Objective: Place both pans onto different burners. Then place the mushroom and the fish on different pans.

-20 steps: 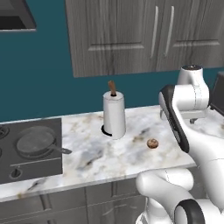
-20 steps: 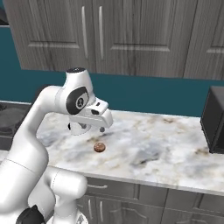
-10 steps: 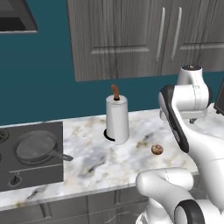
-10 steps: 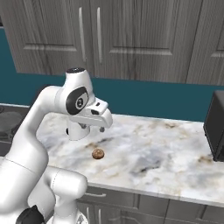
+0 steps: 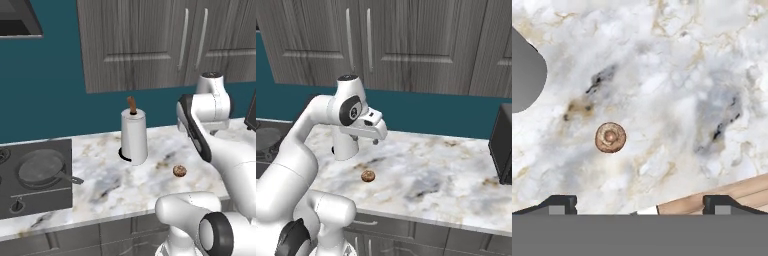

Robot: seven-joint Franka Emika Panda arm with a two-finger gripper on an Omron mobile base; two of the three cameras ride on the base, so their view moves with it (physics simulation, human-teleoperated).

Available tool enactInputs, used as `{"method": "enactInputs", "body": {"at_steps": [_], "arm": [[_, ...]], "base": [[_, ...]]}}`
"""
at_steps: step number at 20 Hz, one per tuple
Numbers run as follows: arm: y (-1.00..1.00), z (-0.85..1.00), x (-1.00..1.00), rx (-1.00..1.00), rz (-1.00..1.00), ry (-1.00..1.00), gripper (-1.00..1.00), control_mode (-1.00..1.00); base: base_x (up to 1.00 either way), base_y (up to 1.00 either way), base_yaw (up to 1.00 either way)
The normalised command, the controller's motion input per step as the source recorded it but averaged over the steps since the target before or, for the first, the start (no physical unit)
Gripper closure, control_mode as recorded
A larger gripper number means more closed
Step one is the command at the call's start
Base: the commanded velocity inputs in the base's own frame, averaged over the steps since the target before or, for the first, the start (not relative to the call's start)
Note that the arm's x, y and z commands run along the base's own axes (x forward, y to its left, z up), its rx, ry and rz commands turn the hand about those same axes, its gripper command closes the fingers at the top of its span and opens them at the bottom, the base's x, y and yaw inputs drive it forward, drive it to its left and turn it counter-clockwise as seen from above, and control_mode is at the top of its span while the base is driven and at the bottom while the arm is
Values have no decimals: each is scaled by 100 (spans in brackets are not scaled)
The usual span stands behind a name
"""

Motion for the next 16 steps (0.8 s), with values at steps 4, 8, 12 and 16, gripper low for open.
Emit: {"method": "enactInputs", "body": {"at_steps": [4,8,12,16], "arm": [[0,-32,33,6,0,0,-100,-100],[0,-36,14,12,0,-4,-100,-100],[0,-46,2,4,0,-5,-100,-100],[4,-46,0,0,0,-5,-100,-100]], "base": [[0,0,0],[0,0,0],[0,0,0],[0,0,0]]}}
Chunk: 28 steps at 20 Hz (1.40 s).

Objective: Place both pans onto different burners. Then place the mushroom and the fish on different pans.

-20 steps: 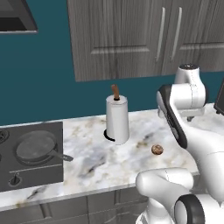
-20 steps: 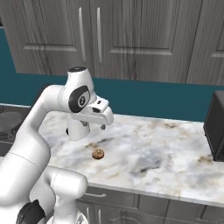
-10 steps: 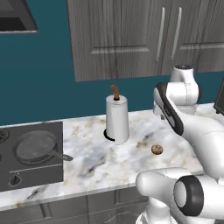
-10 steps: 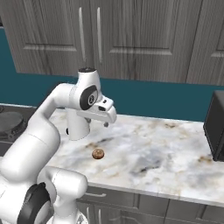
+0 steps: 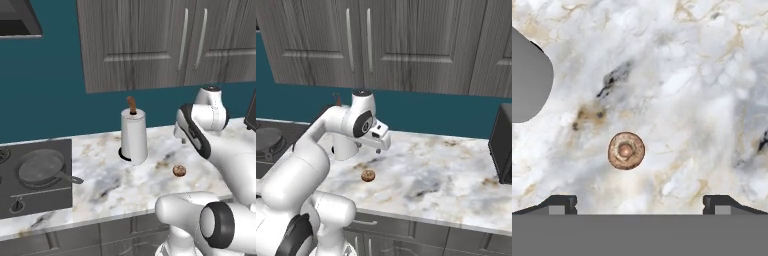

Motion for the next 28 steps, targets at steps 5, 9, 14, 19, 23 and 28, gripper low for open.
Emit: {"method": "enactInputs", "body": {"at_steps": [5,9,14,19,23,28], "arm": [[0,-48,0,0,0,-5,-100,-100],[0,-39,0,0,0,-2,-100,-100],[2,-38,5,0,0,0,-100,-100],[0,-30,7,0,0,0,-100,-100],[3,-22,6,0,0,0,-100,-100],[11,-22,10,0,0,0,-100,-100]], "base": [[0,0,0],[0,0,0],[0,0,0],[0,0,0],[0,0,0],[0,0,0]]}}
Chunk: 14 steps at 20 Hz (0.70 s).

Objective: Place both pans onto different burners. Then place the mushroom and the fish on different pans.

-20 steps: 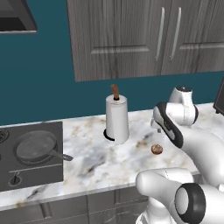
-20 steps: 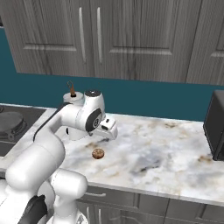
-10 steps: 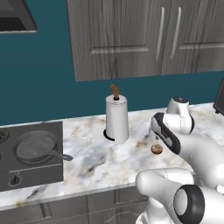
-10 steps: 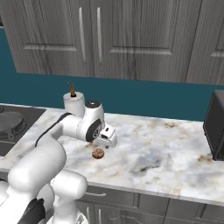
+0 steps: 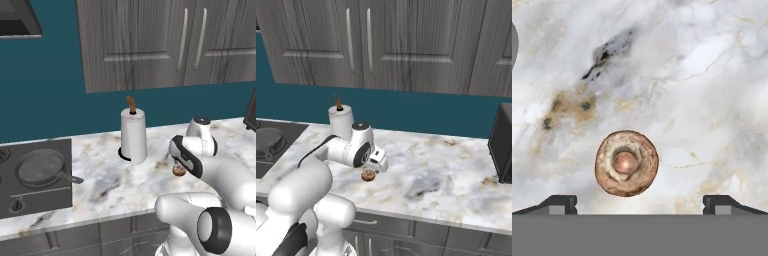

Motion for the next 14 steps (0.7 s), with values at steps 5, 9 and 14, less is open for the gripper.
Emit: {"method": "enactInputs", "body": {"at_steps": [5,9,14], "arm": [[5,-10,13,0,0,0,-100,-100],[0,-2,11,0,0,0,-100,-100],[0,-13,13,0,0,0,-100,-100]], "base": [[0,0,0],[0,0,0],[0,0,0]]}}
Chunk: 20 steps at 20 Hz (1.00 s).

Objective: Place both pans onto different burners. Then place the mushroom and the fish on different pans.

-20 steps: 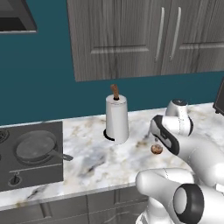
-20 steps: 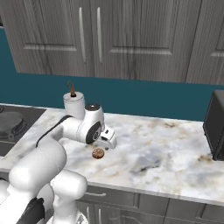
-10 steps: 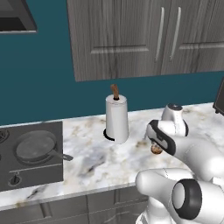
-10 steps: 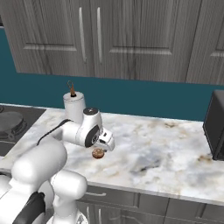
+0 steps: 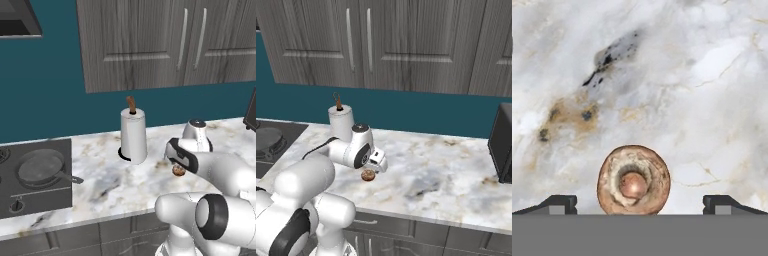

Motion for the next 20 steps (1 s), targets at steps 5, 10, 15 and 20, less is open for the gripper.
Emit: {"method": "enactInputs", "body": {"at_steps": [5,10,15,20], "arm": [[0,-18,11,0,0,0,-100,-100],[0,-14,0,0,0,0,-100,-100],[0,-12,0,0,0,0,-100,-100],[0,-15,0,0,0,0,-100,-100]], "base": [[0,0,0],[0,0,0],[0,0,0],[0,0,0]]}}
